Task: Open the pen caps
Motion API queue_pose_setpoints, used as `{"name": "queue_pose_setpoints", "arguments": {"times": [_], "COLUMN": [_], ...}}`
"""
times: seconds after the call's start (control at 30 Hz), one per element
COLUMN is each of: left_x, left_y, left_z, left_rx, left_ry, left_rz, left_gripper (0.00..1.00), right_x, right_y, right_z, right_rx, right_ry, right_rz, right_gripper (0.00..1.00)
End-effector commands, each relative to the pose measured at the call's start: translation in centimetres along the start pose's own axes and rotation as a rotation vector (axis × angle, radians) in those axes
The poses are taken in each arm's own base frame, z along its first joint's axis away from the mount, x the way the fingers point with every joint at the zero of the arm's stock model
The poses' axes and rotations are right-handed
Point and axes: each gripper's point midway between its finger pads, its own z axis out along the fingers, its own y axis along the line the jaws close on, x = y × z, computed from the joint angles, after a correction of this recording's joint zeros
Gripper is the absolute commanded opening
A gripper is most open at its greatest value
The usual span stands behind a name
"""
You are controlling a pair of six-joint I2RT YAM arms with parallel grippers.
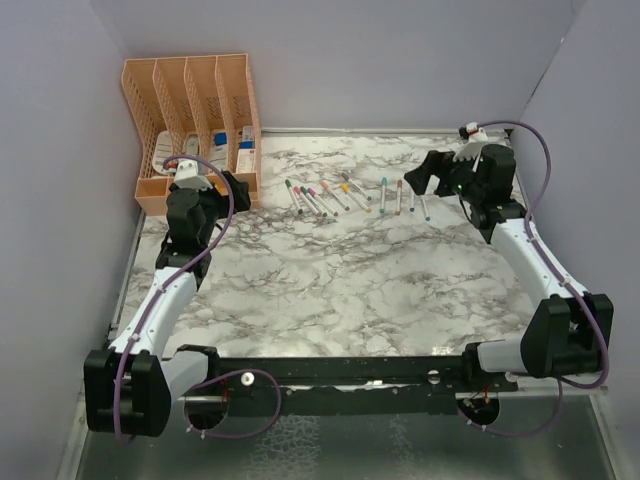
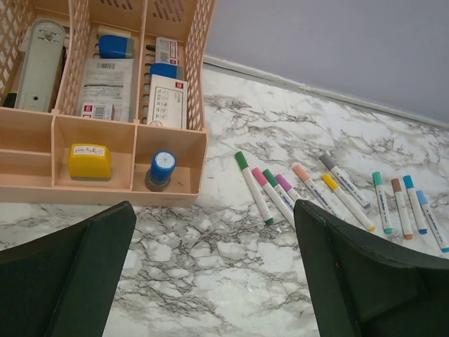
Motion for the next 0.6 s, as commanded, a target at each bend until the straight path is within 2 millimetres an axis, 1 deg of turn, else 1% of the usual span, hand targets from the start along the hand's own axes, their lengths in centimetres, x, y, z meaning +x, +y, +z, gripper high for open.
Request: {"name": "queue_pose_setpoints", "arguments": {"times": [0.0,0.17,0.27,0.4,0.47,0.57], "left_x": [-0.8,-0.2,-0.2,-0.1,0.0,0.0], "left_y": [-0.9,0.1,0.5,0.5,0.4,0.3], "left_z": [-0.1,-0.4,-0.7,-0.6,-0.5,-0.6], "left_rx": [0.045,-0.02,-0.043,-0.044,-0.043,-0.038], "left_ry": [-0.028,-0.024,-0.035,-0.009,0.003,0.006], "left_rz": [-0.001,-0.076,-0.094,-0.075,-0.071,-0.078], "left_gripper": [0.99,0.99,0.99,0.99,0.99,0.99], "right_x": [0.2,-0.4,-0.7,-0.1,0.6,2.2], "right_y": [0.1,-0.4,-1.1,-3.3,-4.5,-6.7], "right_z": [0.2,0.4,0.9,1.6,2.2,3.5], "right_rx": [-0.013,0.022,0.059,0.168,0.214,0.292], "right_ry": [0.016,0.007,0.044,0.097,0.149,0.228], "right_rz": [-0.005,0.014,0.021,0.025,0.019,0.015], "right_gripper": [0.99,0.99,0.99,0.99,0.99,0.99]}}
